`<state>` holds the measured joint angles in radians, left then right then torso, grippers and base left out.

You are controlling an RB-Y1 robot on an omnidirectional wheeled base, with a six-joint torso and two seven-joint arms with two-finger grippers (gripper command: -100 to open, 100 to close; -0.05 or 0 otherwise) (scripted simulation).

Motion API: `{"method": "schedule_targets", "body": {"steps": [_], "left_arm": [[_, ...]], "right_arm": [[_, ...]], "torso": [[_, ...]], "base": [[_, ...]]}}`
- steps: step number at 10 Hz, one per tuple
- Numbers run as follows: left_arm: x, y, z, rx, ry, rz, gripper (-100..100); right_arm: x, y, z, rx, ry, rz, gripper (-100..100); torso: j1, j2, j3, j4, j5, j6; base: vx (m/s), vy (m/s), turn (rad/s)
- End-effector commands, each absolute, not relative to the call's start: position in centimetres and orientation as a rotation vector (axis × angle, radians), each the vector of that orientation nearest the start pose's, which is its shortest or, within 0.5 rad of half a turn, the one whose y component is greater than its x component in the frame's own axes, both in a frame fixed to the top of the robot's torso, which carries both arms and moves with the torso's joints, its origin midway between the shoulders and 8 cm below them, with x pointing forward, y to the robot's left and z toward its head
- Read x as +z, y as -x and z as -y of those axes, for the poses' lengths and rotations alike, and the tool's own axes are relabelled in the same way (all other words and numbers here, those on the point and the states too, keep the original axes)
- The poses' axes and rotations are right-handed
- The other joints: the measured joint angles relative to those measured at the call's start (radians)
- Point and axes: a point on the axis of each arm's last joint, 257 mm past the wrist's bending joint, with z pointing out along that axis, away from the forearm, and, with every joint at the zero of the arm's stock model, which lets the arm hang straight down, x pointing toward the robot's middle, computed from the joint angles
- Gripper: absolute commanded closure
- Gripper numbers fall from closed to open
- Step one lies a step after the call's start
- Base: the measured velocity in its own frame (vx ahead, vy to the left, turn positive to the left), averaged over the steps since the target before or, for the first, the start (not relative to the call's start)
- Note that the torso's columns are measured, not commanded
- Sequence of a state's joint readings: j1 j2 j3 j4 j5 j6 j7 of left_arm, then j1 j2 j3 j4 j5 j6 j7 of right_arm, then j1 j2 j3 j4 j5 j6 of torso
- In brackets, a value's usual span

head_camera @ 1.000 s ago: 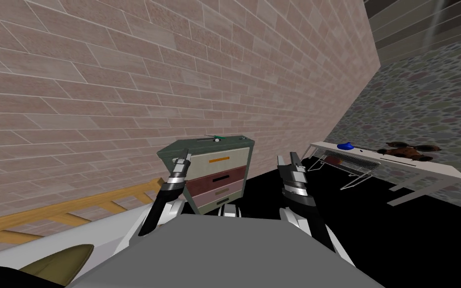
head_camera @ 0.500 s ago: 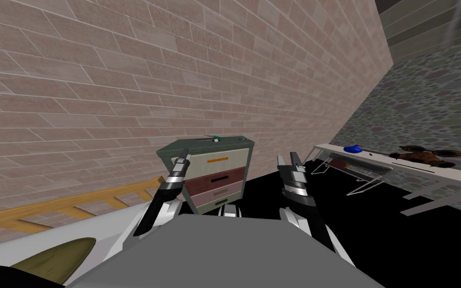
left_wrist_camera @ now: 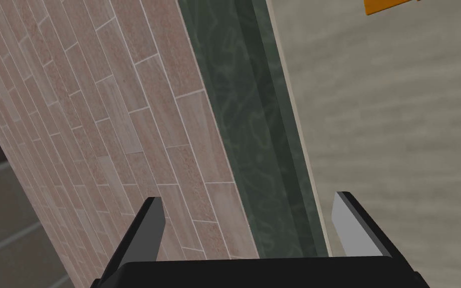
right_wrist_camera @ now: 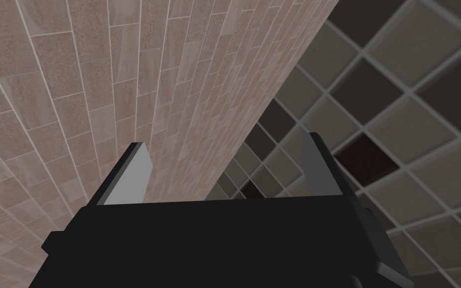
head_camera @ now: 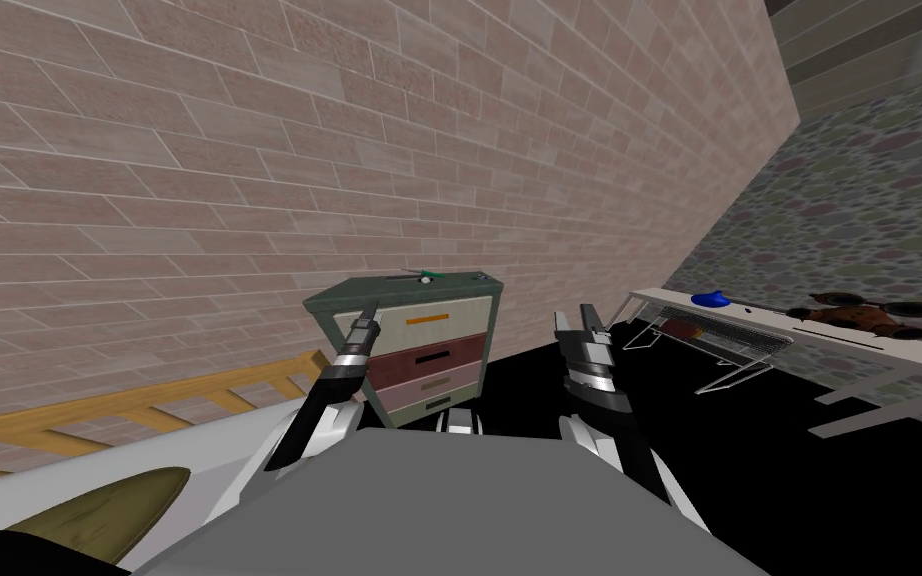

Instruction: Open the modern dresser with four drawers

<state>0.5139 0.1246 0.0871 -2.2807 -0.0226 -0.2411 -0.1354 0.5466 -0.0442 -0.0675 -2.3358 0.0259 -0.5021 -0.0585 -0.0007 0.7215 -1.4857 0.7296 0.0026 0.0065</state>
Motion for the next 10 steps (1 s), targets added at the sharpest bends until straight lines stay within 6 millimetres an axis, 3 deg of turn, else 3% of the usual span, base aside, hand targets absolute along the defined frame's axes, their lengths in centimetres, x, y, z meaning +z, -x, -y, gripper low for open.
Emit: {"method": "schedule_targets", "body": {"steps": [1,10], "left_arm": [[-4.7,-37.9,-31.9,-0.983,0.755,-0.958,-100],[-8.4,-38.2,-33.4,-0.951,0.920,-1.044,-100]], "right_arm": [[3.6,-32.7,29.4,1.264,-0.607,-0.638,0],[3.6,-32.7,29.4,1.264,-0.607,-0.638,0]], "torso": [[0.001,0.002,0.001,0.001,0.000,-0.001],[-0.001,0.012,0.007,0.006,-0.002,-0.004]], "base": [[0.015,-0.067,0.035],[0.010,-0.071,0.030]]}}
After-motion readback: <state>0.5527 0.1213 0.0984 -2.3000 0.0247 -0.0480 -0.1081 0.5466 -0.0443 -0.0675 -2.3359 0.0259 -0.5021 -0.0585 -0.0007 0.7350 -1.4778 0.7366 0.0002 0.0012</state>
